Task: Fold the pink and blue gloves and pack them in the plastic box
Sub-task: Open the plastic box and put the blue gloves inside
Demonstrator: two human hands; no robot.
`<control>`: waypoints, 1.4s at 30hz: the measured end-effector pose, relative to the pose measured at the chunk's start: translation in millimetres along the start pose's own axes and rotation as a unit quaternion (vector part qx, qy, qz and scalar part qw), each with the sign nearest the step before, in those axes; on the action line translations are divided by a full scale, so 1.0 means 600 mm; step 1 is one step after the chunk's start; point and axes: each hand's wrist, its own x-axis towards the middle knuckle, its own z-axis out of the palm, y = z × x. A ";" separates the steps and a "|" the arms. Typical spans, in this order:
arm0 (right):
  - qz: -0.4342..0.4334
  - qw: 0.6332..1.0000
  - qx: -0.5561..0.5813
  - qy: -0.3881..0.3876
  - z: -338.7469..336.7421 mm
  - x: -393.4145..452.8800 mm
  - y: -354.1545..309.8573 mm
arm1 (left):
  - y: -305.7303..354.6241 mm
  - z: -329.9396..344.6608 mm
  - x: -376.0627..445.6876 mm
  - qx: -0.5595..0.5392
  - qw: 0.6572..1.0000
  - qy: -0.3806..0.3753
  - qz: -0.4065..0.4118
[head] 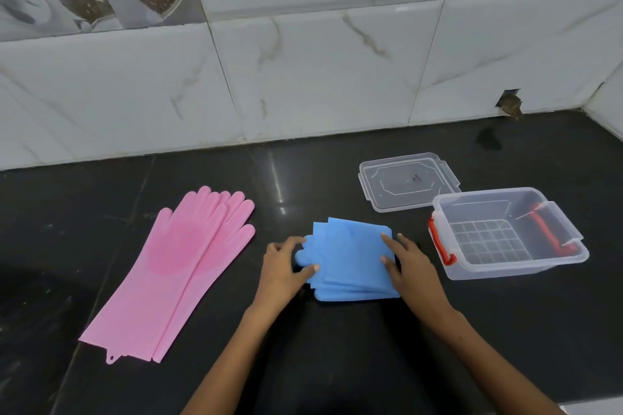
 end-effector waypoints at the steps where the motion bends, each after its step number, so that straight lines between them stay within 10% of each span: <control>1: 0.009 1.000 0.012 -0.005 -0.006 -0.001 0.001 | -0.001 -0.006 0.003 -0.039 0.999 -0.026 -0.026; 11: 0.047 0.994 0.096 0.022 -0.009 0.008 -0.013 | -0.004 -0.005 0.005 -0.220 0.971 -0.038 -0.080; 22: -0.021 0.991 0.095 0.091 -0.039 0.001 -0.041 | 0.030 -0.027 -0.006 -0.145 0.988 0.028 -0.046; 42: -0.046 0.981 0.153 0.107 -0.377 0.013 0.170 | 0.382 0.125 0.019 -0.163 0.986 0.019 0.037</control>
